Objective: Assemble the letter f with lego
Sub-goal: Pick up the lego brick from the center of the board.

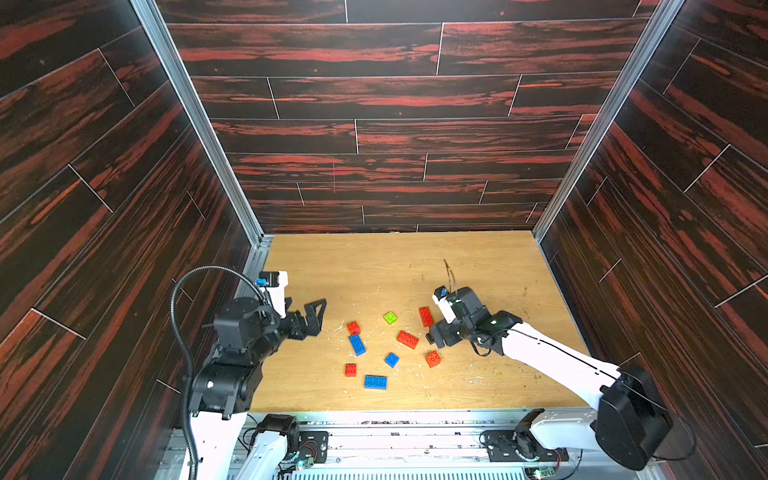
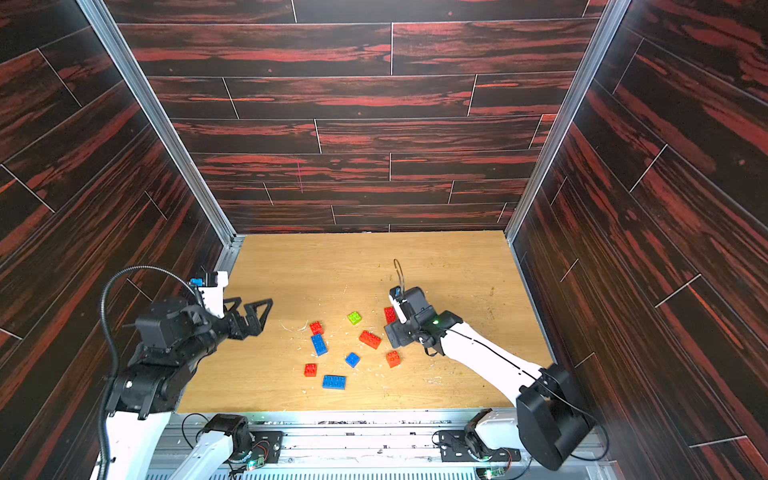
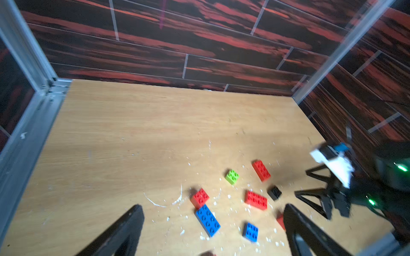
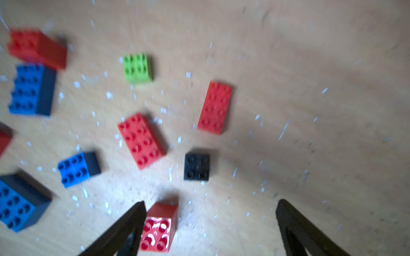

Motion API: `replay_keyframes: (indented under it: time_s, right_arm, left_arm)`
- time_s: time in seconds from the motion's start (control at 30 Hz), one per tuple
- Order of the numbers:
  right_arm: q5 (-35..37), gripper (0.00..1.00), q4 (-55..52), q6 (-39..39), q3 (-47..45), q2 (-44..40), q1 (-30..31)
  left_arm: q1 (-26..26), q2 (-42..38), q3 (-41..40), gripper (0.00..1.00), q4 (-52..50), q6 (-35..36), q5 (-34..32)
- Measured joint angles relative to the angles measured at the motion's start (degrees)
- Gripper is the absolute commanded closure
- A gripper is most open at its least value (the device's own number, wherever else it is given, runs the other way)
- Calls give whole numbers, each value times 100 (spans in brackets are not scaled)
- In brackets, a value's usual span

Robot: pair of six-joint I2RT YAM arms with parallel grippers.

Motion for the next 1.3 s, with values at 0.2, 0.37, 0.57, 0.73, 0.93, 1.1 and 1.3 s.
replay_keyframes:
  time_s: [0.2,0.37,0.57,0.73,0.93,1.1,1.3]
  right_arm:
    - [-223,24,-369,363,-195,0,286]
    - [-278,28,-579,590,-205,-61,551]
    - [-282,34,-721,800,-205,-57,846]
    - [-264,39,-769,883,-170,188,929]
    - [-254,41,-699,949,-170,356,938]
    - [-223,43,-605,979,-170,507,940]
    - [-162,49,-505,1038,-170,627,940]
  left_arm:
    - [-37,-678,-647,0,-262,317,105]
    - [-107,-859,-769,0,-260,363,96]
    - [-260,-1091,-1145,0,-271,356,-37]
    - [-382,-1622,-1534,0,-122,249,-31]
    - [-1176,-1882,-1679,0,-118,197,-11]
    - [-1816,-1895,-1705,0,-85,210,87]
    - [-2293,-2059,-1770,0,-90,254,76]
